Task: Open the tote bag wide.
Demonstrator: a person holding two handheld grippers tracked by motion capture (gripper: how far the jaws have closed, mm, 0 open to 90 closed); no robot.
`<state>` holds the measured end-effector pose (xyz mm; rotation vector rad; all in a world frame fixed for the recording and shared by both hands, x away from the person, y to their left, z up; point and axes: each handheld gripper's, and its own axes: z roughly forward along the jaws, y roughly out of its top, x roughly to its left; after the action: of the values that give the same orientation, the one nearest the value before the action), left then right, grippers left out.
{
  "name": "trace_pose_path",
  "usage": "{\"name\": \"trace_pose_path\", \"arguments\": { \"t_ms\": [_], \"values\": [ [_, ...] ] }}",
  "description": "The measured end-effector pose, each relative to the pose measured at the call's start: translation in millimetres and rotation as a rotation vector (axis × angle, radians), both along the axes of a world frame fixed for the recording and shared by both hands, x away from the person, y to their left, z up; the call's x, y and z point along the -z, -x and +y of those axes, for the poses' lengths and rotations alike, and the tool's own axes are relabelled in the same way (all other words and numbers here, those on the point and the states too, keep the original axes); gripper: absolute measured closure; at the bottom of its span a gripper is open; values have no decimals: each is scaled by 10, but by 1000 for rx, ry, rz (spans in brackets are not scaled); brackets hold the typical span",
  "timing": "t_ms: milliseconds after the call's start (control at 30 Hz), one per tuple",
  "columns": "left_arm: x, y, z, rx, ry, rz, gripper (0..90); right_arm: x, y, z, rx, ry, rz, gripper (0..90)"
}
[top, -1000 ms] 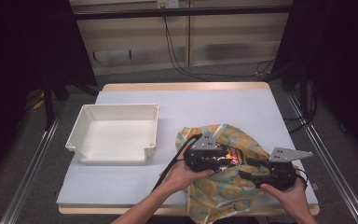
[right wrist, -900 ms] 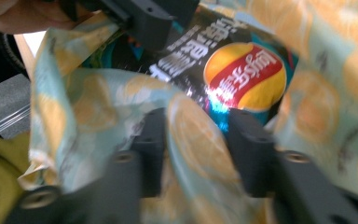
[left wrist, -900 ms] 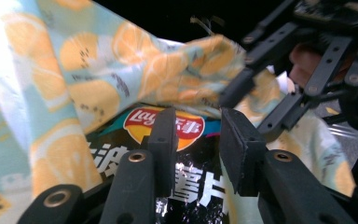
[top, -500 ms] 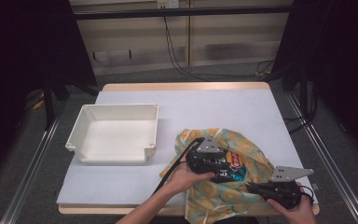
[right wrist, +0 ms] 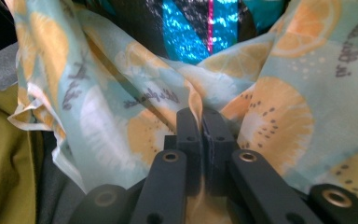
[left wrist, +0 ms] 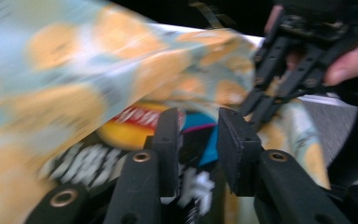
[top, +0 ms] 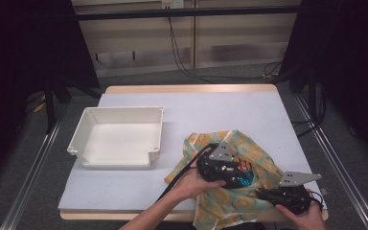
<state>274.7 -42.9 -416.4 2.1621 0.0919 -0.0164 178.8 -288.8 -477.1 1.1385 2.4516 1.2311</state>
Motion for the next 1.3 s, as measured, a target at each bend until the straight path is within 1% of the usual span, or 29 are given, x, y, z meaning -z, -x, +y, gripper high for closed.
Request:
{"name": "trace_pose_path", "arguments": {
  "t_ms": [33, 100, 133, 167, 200, 233, 300, 333, 367, 400, 433, 467, 500, 600, 667, 700, 733, 767, 800, 900, 967, 1000, 1033, 1100, 1133, 1167, 1200, 1267, 1300],
  "values": [
    [-3, 7, -41, 13, 0, 7, 717, -18, -1, 5, 2, -2, -9, 865],
    [10, 6, -157, 35, -49, 20, 714, -30, 5, 7, 2, -4, -13, 865],
    [28, -3, -195, 39, -52, 5, 704, -34, 6, 7, 2, -4, -19, 862],
    [53, -9, -242, 35, -64, -1, 700, -34, 3, 4, 2, -6, -23, 862],
    [80, -32, -283, 35, -82, -12, 692, -34, 1, 2, 2, -8, -19, 863],
    [103, -45, -313, 26, -95, -9, 689, -33, 0, 1, 2, -9, -18, 863],
    [164, -58, -370, 15, -132, -30, 677, -25, -3, 1, 0, -12, -18, 862],
    [180, -67, -381, 16, -149, -43, 658, -19, -7, -1, 3, -12, -18, 862],
    [202, -78, -393, 15, -160, -46, 650, -19, -10, -2, 3, -11, -19, 862],
    [218, -92, -400, 17, -166, -37, 638, -21, -14, -4, 3, -12, -18, 864],
    [228, -87, -405, 15, -184, -59, 631, -24, -18, -6, 3, -14, -20, 863],
    [242, -81, -411, 16, -191, -76, 627, -25, -21, -7, 2, -16, -19, 862],
    [255, -82, -414, 24, -197, -74, 618, -26, -22, -7, 3, -15, -19, 864],
    [274, -28, -424, 50, -240, -115, 559, -22, -21, -5, 3, -13, -17, 861],
    [281, -6, -422, 64, -270, -148, 557, -20, -21, -4, 1, -13, -17, 858],
    [282, -3, -420, 69, -278, -159, 557, -20, -23, -3, 0, -13, -16, 858],
    [286, -3, -415, 80, -282, -155, 557, -21, -24, -1, -1, -13, -16, 858],
    [278, -11, -404, 91, -295, -159, 557, -20, -24, 0, -2, -15, -15, 857],
    [284, -9, -399, 86, -291, -156, 557, -20, -24, 0, -3, -15, -16, 856],
    [284, -21, -355, 95, -297, -158, 554, -23, -23, -6, -1, -15, -15, 858],
    [282, -38, -299, 110, -279, -148, 550, -20, -21, -12, 4, -11, -17, 853],
    [282, -38, -299, 110, -279, -148, 542, -20, -21, -12, 4, -11, -17, 853],
    [282, -43, -288, 116, -275, -138, 542, -15, -23, -22, 12, -5, -13, 837],
    [287, -34, -286, 110, -278, -150, 541, -14, -31, -28, 15, -8, -16, 819],
    [290, -31, -290, 112, -279, -146, 541, -19, -33, -26, 20, -8, -19, 786],
    [290, -20, -296, 107, -285, -152, 539, -35, -32, -21, 25, -7, -27, 732],
    [296, -12, -298, 107, -280, -158, 537, -59, -32, -16, 25, -13, -33, 676],
    [300, -5, -297, 110, -278, -152, 515, -110, -44, 0, 35, -33, -49, 566],
    [305, 5, -295, 105, -271, -148, 498, -132, -60, 13, 30, -45, -50, 555]
  ]
}}
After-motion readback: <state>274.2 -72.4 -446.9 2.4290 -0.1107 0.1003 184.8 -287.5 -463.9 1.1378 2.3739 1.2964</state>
